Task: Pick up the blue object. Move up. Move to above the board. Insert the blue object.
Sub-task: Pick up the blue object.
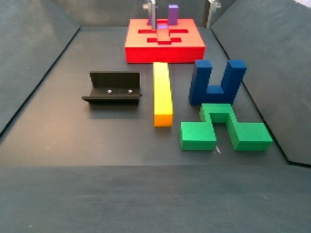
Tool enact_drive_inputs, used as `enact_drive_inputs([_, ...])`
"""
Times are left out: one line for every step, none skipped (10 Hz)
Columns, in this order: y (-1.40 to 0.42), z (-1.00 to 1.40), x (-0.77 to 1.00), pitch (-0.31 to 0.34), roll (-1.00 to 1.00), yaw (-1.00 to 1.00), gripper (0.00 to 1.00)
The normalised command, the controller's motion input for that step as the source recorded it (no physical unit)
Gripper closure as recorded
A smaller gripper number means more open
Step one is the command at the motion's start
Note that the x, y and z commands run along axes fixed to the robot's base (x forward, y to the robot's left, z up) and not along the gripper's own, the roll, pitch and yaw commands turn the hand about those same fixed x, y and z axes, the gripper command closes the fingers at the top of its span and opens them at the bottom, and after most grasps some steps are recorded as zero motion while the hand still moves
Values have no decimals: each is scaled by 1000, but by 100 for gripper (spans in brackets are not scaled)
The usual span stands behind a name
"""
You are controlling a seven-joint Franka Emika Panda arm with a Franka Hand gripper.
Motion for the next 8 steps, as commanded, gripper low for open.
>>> enact_drive_inputs([0, -163, 6, 4, -51, -11, 0])
enact_drive_inputs([0, -260, 0, 10, -33, -46, 0])
enact_drive_inputs([0, -360, -71, 0, 0, -111, 0])
enact_drive_inputs([-371, -449, -209, -41, -4, 0, 0])
enact_drive_inputs([-429, -434, -117, -27, 0, 0, 0])
enact_drive_inputs([-380, -417, -263, -50, 0, 0, 0])
enact_drive_inputs([-243, -349, -417, -96, 0, -9, 0])
enact_drive_inputs([-51, -246, -251, -67, 0, -29, 0])
